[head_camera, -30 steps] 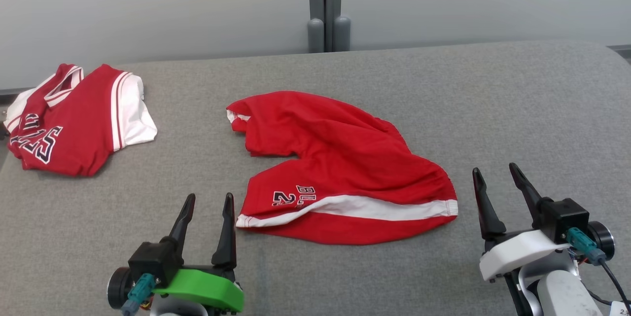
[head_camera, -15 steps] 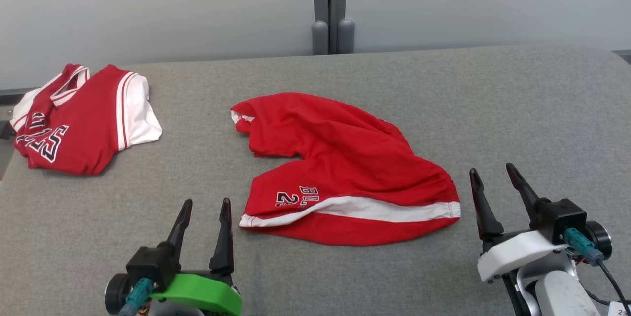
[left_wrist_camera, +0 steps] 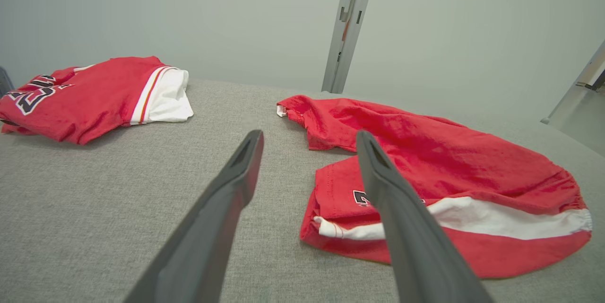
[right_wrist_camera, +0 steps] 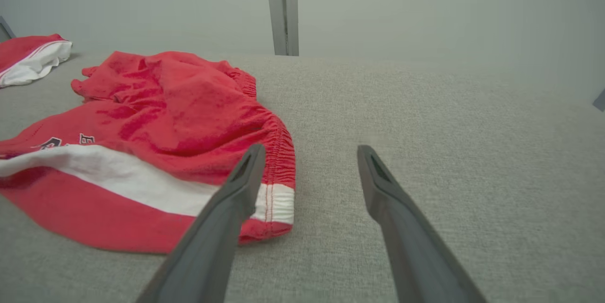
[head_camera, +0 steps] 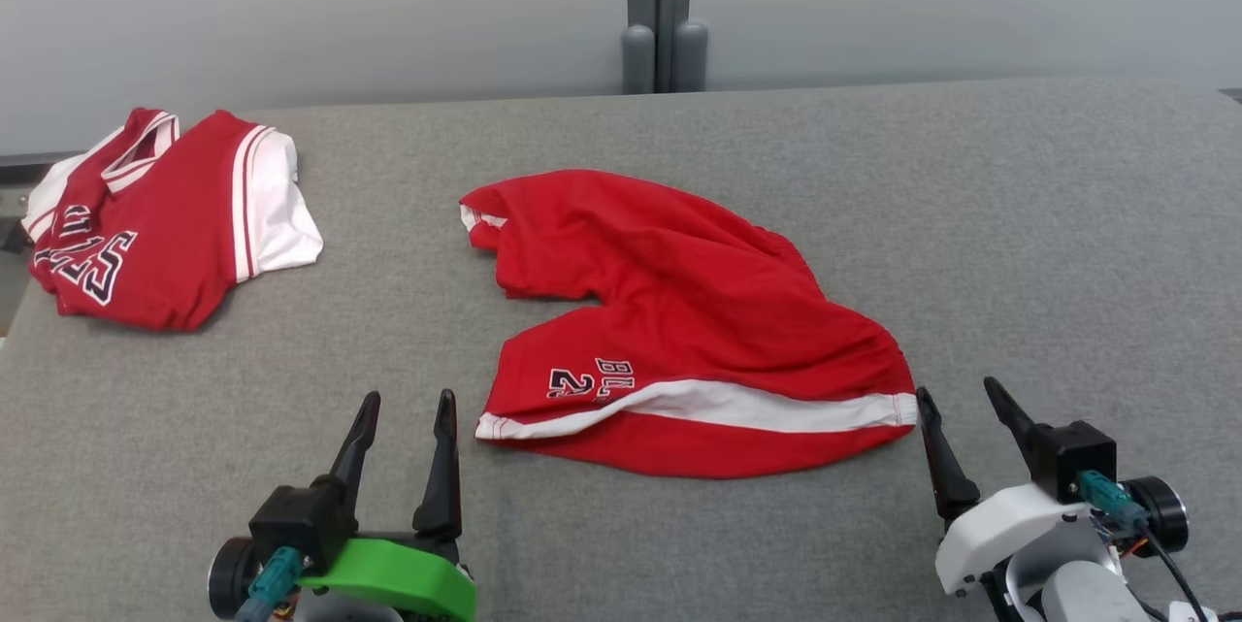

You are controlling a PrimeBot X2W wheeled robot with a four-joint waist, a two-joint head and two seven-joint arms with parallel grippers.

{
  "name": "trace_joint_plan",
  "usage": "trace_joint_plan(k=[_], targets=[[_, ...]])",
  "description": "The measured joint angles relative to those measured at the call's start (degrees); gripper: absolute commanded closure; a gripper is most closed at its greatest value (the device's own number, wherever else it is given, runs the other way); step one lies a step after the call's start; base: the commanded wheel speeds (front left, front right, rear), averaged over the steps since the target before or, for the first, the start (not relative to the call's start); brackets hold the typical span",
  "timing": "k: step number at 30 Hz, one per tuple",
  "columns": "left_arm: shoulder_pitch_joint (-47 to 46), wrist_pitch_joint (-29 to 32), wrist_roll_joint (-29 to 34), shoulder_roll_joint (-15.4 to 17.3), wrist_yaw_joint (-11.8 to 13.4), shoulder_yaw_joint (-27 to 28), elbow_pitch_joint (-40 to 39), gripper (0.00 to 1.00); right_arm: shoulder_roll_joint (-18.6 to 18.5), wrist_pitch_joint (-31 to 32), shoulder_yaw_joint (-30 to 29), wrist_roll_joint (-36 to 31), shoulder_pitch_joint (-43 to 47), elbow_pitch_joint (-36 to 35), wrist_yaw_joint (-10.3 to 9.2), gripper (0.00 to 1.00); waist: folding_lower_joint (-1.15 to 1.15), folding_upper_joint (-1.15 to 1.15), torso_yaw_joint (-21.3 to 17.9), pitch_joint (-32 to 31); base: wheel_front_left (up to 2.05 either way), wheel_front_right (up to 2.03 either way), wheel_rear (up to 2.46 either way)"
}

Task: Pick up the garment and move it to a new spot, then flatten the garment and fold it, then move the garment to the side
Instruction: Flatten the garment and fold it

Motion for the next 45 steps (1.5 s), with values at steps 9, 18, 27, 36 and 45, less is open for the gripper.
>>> trace_joint_plan(k=[9,18,27,36,45], targets=[[-0.61,0.00,0.00,0.00,0.00,-0.22,0.12,0.00,-2.10,1.91,2.99,-2.66,-6.13,11.78,0.00,0.00,0.00,0.00,1.84,2.29,0.00,0.00,0.00],[-1.14,0.00,0.00,0.00,-0.01,-0.12,0.11,0.00,-5.80,4.11,11.61,4.26,-10.45,17.17,0.00,0.64,0.00,0.00,3.47,3.74,0.00,0.00,0.00],[-1.24,0.00,-0.21,-0.01,-0.83,-2.14,1.97,0.00,-7.47,3.49,16.04,9.40,-11.49,16.49,0.00,1.00,0.00,0.00,2.97,3.99,0.00,0.00,0.00],[-4.88,0.74,-1.03,0.30,-1.76,-7.92,12.51,0.00,-7.60,3.05,17.45,10.65,-11.52,15.86,0.00,1.00,0.00,0.00,1.51,4.54,0.00,0.00,0.00],[-9.85,1.48,-2.58,1.09,-2.01,-11.47,20.00,0.00,-7.48,2.76,18.25,11.00,-12.54,16.04,0.00,1.00,0.00,0.00,0.44,5.79,0.00,0.00,0.00]])
